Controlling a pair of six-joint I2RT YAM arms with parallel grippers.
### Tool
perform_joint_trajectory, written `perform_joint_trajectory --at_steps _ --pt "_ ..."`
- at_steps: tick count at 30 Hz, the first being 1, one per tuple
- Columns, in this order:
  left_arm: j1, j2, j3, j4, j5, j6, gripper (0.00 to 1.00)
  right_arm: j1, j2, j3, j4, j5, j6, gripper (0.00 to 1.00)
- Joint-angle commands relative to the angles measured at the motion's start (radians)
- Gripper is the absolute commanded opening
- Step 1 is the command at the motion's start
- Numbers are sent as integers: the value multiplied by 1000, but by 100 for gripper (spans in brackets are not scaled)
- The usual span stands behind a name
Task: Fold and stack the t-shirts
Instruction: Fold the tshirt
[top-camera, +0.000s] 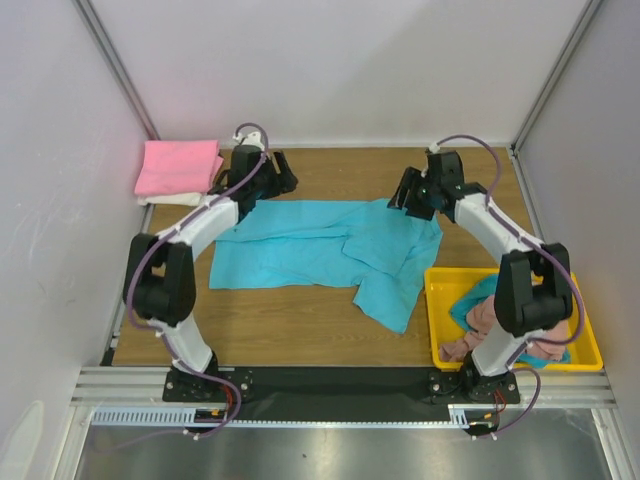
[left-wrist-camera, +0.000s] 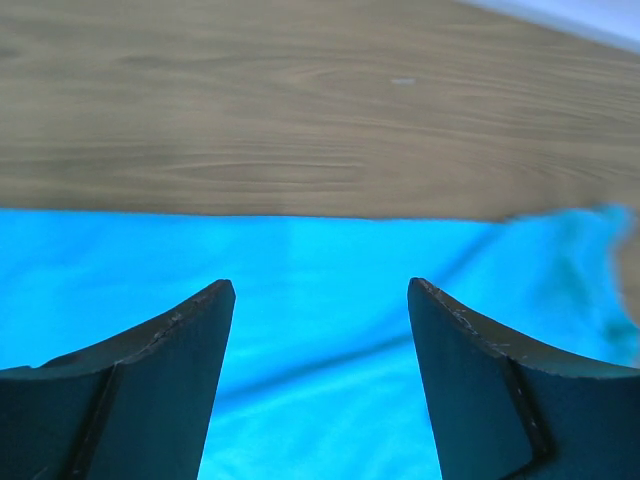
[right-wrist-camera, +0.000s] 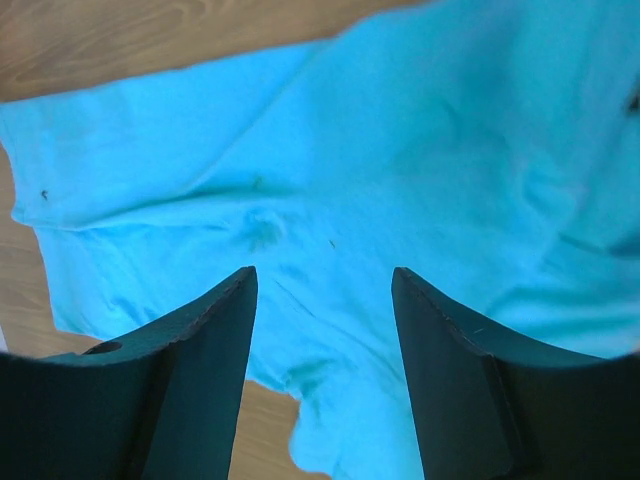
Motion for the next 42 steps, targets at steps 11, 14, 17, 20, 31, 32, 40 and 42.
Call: perform_joint_trajectory --at_steps 11,14,17,20,31,32,40,42 --pt "-335 -158 -238 185 -10 -311 75 -52 -172 -336 30 -1 82 58" --pt "-384 -119 -238 193 -30 -352 74 -52 -163 -367 57 -27 88 56" --pt "-407 -72 -247 201 -33 -412 72 -52 -154 -381 90 -51 105 55" --pt "-416 -30 -258 218 -33 -460 70 -50 -154 -398 93 -62 108 54" --pt "-449 42 -252 233 -73 -501 67 -38 -155 -448 128 -93 113 50" --pt "-449 56 -252 239 -68 -504 67 -32 -155 -447 128 -98 114 50" --pt "-450 97 -230 251 -67 -510 62 -2 -160 -448 122 -98 125 49" --pt "-452 103 -226 254 -67 -509 61 1 -161 -450 120 -98 128 48"
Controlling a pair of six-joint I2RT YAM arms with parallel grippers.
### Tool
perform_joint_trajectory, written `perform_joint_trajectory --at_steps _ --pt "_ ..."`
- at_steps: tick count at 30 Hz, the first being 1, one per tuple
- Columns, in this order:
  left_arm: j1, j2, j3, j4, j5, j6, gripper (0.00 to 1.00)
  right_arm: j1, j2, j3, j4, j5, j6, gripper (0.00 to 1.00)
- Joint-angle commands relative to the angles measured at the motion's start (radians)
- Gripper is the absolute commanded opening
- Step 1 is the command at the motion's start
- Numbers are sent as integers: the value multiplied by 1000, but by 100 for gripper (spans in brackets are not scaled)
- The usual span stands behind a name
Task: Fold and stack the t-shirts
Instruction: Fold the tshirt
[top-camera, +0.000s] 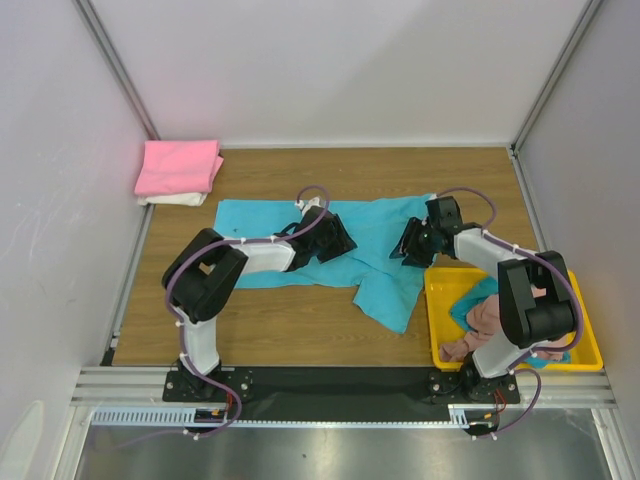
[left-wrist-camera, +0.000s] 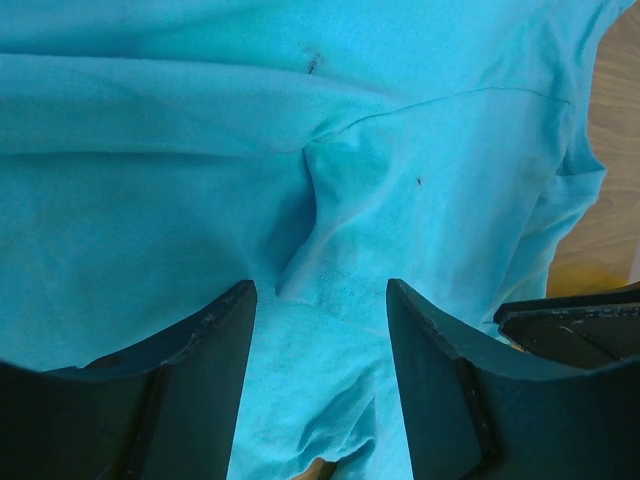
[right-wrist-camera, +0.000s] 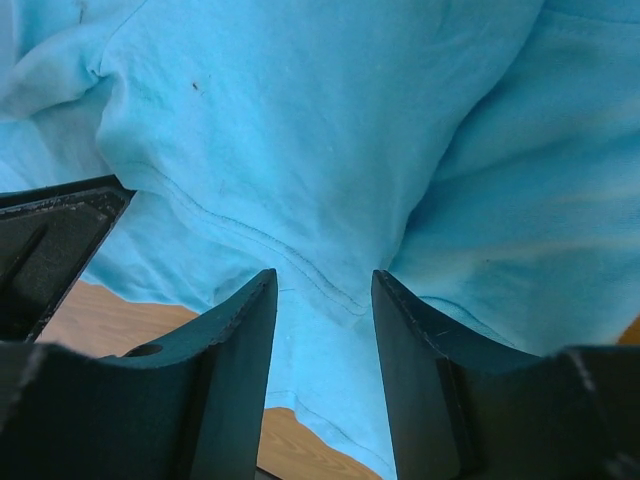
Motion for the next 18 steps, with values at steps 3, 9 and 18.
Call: perform_joint_trajectory --at_steps 3,9,18 --pt "-5 24 42 41 -11 -8 58 13 -22 0 3 1 13 48" --pt "-5 33 48 50 -2 -10 48 24 -25 6 -28 14 16 47" --pt "-5 36 59 55 -8 -11 26 53 -50 6 -57 24 38 46"
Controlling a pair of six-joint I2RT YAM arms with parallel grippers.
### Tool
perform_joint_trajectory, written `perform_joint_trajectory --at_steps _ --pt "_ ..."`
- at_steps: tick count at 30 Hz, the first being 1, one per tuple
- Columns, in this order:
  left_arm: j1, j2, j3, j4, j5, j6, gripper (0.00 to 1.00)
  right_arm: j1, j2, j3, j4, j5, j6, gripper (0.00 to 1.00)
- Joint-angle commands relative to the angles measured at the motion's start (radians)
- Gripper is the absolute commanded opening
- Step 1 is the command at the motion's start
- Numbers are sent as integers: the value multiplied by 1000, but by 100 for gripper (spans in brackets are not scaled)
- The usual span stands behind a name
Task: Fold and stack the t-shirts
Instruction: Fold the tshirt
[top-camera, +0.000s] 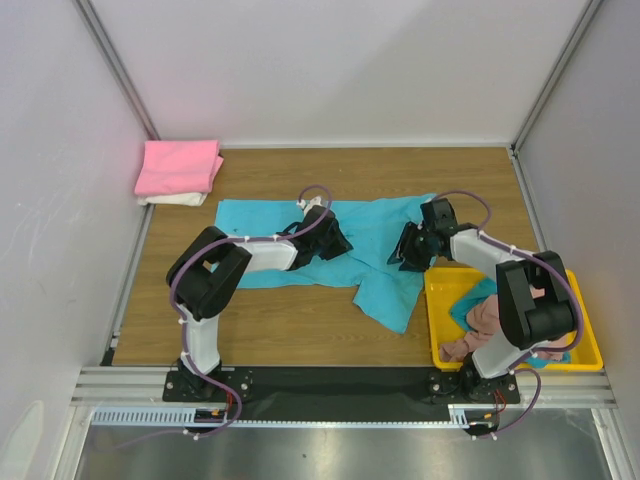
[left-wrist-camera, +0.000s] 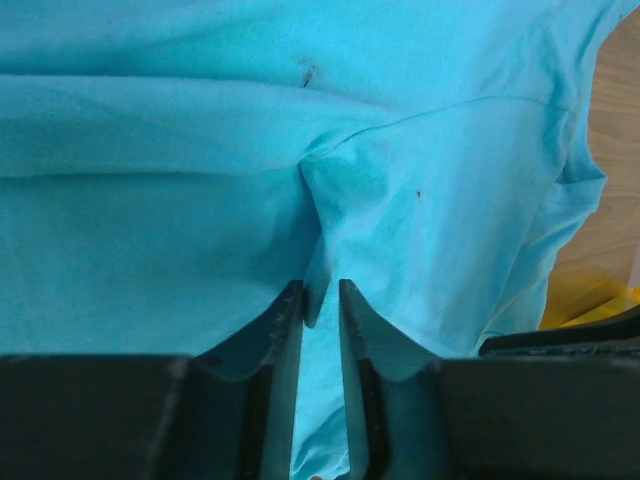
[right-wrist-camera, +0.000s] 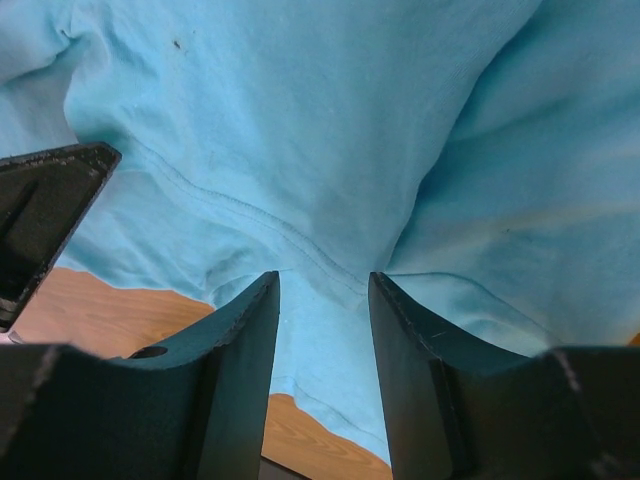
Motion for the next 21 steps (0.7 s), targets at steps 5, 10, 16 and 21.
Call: perform_joint_trajectory --at_steps 5,10,16,21 --pt "-7 -9 38 38 -15 -12 12 25 -79 2 -39 25 39 45" --pt "-7 -7 44 34 -18 -12 0 39 -97 -12 -72 85 63 45" --pt "-7 -3 35 35 -18 -20 0 65 -94 -20 -102 149 100 46" --pt "-7 -6 36 34 -17 -16 0 88 -67 -35 -77 159 108 44"
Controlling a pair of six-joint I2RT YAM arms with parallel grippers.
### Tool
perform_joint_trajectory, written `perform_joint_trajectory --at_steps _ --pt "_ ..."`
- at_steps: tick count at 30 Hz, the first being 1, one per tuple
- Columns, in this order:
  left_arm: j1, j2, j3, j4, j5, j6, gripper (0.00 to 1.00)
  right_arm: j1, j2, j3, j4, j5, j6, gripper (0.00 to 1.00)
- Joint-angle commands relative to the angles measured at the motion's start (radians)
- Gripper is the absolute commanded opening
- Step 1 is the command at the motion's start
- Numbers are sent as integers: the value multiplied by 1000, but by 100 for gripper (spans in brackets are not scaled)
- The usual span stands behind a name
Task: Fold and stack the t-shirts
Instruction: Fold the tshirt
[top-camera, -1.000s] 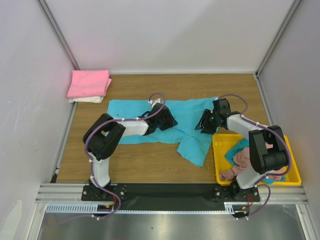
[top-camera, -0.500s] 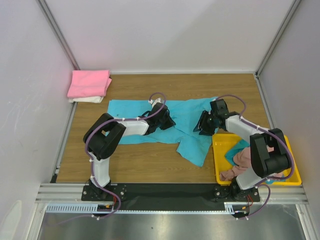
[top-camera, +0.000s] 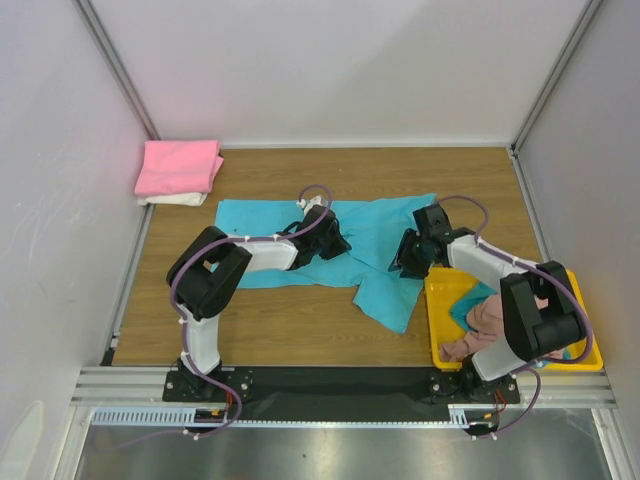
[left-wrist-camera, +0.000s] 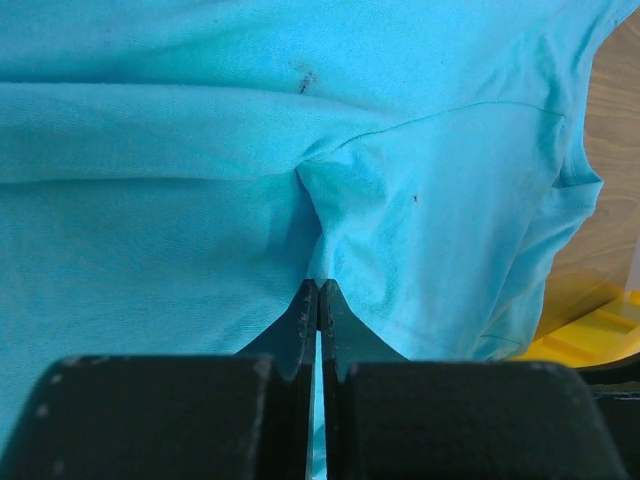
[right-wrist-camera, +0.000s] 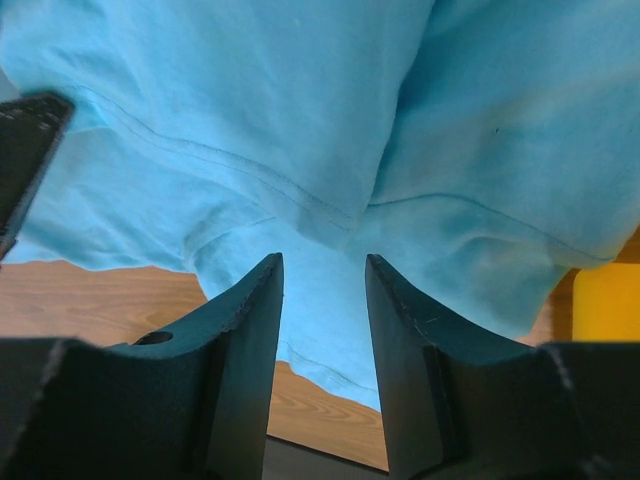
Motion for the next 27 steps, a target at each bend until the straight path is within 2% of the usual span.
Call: perform_joint_trajectory --at_steps 1,21,23,27 --pt "-8 -8 30 32 -13 -11 0 17 11 -8 6 38 26 43" --pt "-5 -8 34 32 0 -1 0 28 70 -6 64 44 29 33" --pt "-5 -8 37 29 0 1 0 30 72 -6 67 39 30 24" --pt "-5 -14 43 21 1 10 0 30 46 3 52 42 32 0"
